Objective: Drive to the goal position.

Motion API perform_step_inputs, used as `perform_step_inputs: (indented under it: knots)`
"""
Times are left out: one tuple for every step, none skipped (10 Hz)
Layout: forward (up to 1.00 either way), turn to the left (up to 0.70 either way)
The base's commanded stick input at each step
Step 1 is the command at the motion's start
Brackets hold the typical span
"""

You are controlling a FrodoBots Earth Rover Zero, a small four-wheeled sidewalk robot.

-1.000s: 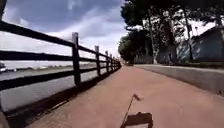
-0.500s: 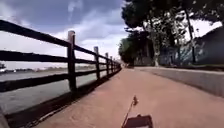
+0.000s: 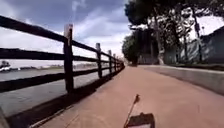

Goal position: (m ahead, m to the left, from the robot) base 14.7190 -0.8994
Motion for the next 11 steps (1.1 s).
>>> perform_step_inputs:
  knots:
    - [0.7,-0.08]
    - [0.7,-0.08]
    - [0.7,-0.08]
    - [0.7,-0.08]
    - [0.7,-0.08]
    - [0.7,-0.08]
    - [0.7,-0.08]
    - [0.7,-0.08]
    - [0.7,-0.08]
    - [0.7,-0.08]
    - [0.7,-0.08]
